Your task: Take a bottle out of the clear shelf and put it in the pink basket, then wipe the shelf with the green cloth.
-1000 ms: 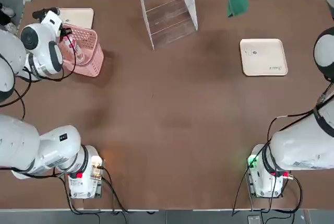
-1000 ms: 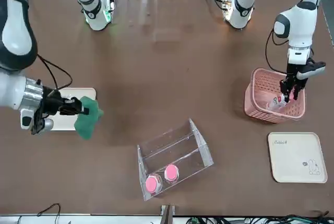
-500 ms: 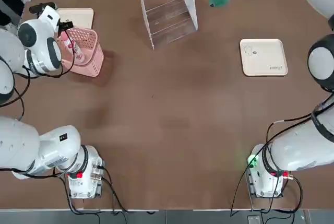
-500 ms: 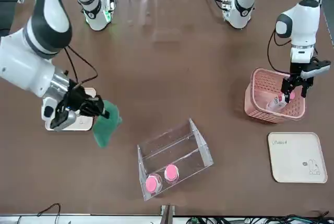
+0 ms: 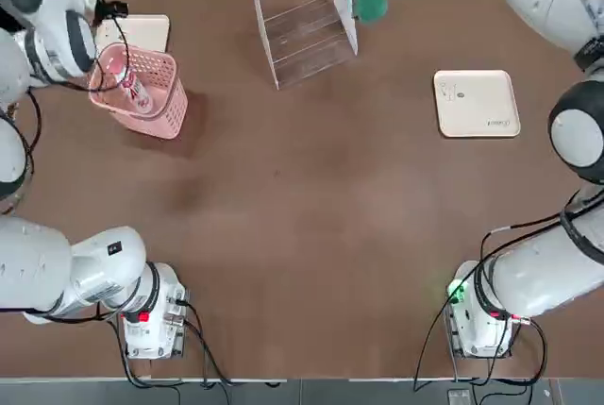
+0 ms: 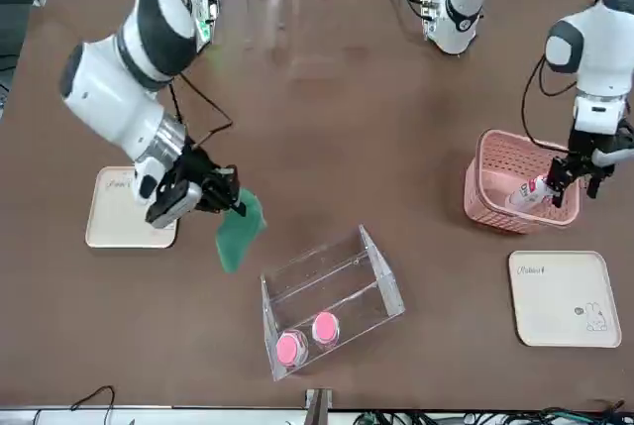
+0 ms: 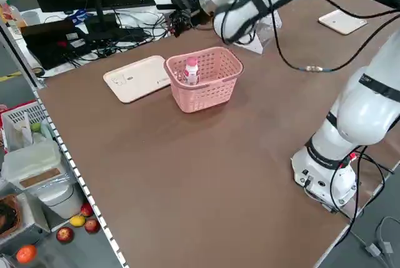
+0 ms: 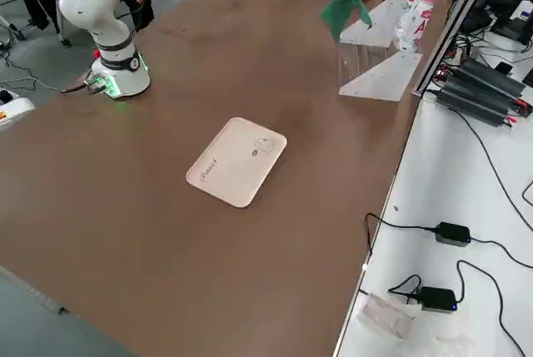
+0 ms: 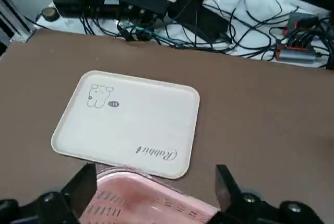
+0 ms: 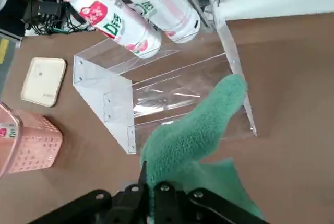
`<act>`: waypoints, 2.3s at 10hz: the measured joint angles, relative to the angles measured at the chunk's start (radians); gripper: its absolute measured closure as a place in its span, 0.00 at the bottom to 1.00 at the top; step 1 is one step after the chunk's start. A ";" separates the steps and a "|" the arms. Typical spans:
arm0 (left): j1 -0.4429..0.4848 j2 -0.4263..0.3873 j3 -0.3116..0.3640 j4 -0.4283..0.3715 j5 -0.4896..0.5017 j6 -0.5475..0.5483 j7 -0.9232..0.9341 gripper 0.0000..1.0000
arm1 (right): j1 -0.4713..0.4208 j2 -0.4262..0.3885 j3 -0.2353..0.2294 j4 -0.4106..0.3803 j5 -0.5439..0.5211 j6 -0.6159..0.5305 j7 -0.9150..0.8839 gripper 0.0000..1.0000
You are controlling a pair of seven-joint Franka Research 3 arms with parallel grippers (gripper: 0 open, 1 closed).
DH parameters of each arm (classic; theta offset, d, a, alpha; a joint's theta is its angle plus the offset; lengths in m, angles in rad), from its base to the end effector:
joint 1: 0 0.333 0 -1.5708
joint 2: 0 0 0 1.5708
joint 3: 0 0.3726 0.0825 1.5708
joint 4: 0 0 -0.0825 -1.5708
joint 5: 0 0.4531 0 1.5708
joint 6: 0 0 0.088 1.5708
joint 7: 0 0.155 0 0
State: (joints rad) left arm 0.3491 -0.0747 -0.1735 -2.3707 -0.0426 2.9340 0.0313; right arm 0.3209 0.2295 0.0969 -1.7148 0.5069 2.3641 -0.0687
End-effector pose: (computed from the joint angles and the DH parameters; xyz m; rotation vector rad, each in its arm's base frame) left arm 0.6016 0.1085 0.3991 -2.9200 -0.2625 -0.9629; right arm 0.6901 0.3249 0.4895 -2.5863 -0.2453 -0.4348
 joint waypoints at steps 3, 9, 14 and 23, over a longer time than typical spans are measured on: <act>-0.003 0.000 -0.024 0.257 0.001 -0.473 0.001 0.00 | 0.046 -0.002 -0.027 -0.008 -0.098 0.059 0.027 0.96; -0.167 0.106 -0.041 0.713 0.056 -1.217 -0.010 0.00 | 0.191 0.105 -0.034 -0.018 -0.099 0.395 0.146 0.96; -0.407 0.163 0.129 0.895 0.113 -1.449 -0.100 0.00 | 0.286 0.253 -0.036 0.039 -0.099 0.551 0.215 0.96; -0.388 0.169 0.140 0.930 0.046 -1.450 -0.152 0.00 | 0.303 0.401 -0.078 0.198 -0.099 0.618 0.220 0.96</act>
State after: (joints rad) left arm -0.0384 0.0943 -0.0333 -1.4411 0.0031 1.4840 -0.1203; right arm 0.6243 0.6310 0.0190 -1.5172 0.4078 2.9818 0.1509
